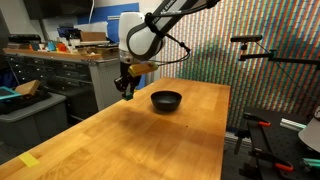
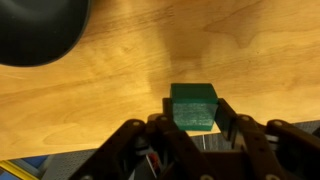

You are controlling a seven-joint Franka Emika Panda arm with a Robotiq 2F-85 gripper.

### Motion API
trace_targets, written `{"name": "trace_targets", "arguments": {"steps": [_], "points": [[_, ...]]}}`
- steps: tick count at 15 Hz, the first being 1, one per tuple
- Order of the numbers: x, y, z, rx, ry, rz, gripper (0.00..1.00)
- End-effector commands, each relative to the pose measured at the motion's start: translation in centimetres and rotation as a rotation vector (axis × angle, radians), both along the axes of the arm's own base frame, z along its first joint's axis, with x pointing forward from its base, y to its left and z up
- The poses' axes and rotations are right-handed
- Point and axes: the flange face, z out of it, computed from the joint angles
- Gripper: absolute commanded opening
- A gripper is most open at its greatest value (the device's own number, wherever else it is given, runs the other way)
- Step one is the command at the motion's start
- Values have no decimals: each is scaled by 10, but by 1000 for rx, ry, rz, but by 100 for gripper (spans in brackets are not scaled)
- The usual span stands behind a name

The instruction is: Put the green block in the bowl

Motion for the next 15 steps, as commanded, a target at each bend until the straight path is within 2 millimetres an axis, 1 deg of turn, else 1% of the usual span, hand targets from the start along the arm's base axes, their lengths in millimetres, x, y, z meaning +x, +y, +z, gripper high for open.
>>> {"name": "trace_targets", "arguments": {"steps": [1, 5, 7, 9, 11, 13, 15], "points": [[-33, -23, 35, 6, 0, -18, 21], [-65, -51, 54, -8, 8, -70, 21], [-83, -67, 57, -17, 21, -96, 21], [-99, -83, 55, -30, 37, -122, 21], [-114, -97, 45, -49, 55, -144, 21], [-126, -107, 30, -60, 79, -161, 21], [-138, -112, 9, -55, 113, -171, 21]]}}
